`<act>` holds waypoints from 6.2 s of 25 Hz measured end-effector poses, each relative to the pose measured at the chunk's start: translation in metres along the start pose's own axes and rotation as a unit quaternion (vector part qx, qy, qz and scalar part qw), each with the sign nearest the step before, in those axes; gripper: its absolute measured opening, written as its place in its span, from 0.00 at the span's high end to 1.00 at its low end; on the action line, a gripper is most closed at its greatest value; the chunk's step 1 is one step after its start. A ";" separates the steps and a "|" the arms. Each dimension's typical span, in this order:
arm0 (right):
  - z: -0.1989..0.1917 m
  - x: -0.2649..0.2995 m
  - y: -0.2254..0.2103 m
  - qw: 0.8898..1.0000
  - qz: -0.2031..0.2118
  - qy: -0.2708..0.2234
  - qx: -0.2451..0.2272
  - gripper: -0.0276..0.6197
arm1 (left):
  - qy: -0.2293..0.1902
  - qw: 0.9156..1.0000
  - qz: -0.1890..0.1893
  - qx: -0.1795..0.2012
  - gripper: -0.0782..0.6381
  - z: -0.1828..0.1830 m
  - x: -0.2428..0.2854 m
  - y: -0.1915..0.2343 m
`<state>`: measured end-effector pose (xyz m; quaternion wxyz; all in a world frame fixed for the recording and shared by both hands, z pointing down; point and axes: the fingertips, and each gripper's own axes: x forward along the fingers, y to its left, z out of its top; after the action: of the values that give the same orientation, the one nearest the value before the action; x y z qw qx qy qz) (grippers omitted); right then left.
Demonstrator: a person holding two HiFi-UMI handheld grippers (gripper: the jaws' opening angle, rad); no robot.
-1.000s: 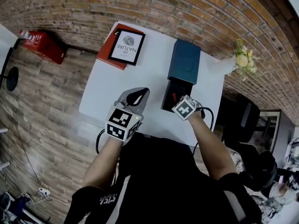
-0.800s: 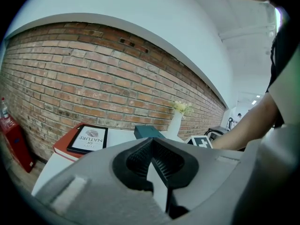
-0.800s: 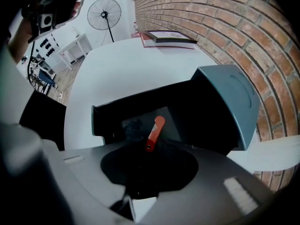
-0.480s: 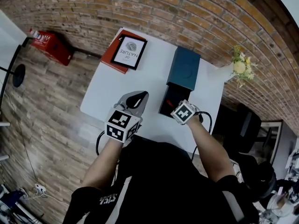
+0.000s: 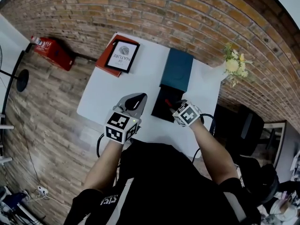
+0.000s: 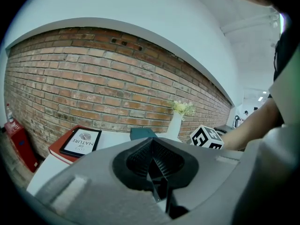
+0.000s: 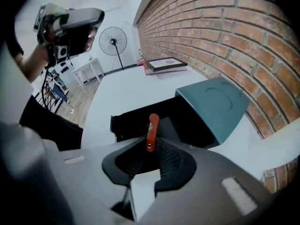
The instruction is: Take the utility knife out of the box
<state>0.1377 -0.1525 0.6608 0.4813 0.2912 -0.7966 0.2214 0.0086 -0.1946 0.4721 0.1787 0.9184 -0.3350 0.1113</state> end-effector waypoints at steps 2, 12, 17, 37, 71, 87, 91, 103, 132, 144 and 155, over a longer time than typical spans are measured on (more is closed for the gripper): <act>0.003 -0.013 -0.005 1.000 -0.001 -0.020 0.009 0.86 | 0.000 1.000 0.000 0.003 0.88 0.003 0.004 -0.007; 0.012 -0.067 -0.023 0.994 -0.018 -0.103 0.036 0.86 | 0.004 1.000 -0.007 0.017 0.88 0.011 0.017 -0.029; 0.018 -0.089 -0.029 0.988 -0.025 -0.143 0.051 0.86 | 0.004 1.000 -0.012 0.028 0.88 0.018 0.019 -0.035; 0.059 -0.176 -0.029 0.953 -0.049 -0.286 0.082 0.86 | -0.020 0.997 -0.009 0.074 0.88 0.079 0.016 -0.017; 0.083 -0.216 -0.014 0.924 -0.076 -0.367 0.073 0.96 | -0.055 0.997 0.011 0.045 0.88 0.085 0.000 -0.015; 0.057 -0.132 -0.015 0.962 -0.013 -0.260 0.085 0.95 | 0.006 0.999 0.039 0.001 0.88 0.014 -0.003 0.016; 0.049 -0.103 -0.013 0.972 0.003 -0.223 0.080 0.95 | 0.013 0.999 0.034 -0.005 0.88 0.004 -0.001 0.015; -0.002 -0.017 0.011 0.992 0.097 -0.006 -0.080 0.82 | 0.009 0.999 0.038 -0.022 0.88 -0.009 -0.005 0.026; -0.046 0.033 0.019 0.939 0.111 0.219 -0.242 0.79 | -0.005 0.996 0.076 -0.052 0.88 -0.027 -0.048 0.058; -0.047 0.045 0.022 0.933 0.086 0.207 -0.281 0.79 | -0.009 0.996 0.074 -0.056 0.88 -0.029 -0.049 0.055; -0.032 0.047 0.014 0.960 0.039 0.161 -0.226 0.83 | -0.003 0.996 0.071 -0.054 0.88 -0.027 -0.046 0.051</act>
<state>0.1313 -0.1340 0.7162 0.6470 0.1039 -0.7489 0.0982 -0.0616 -0.1940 0.4952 0.2188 0.8818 -0.4052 0.1021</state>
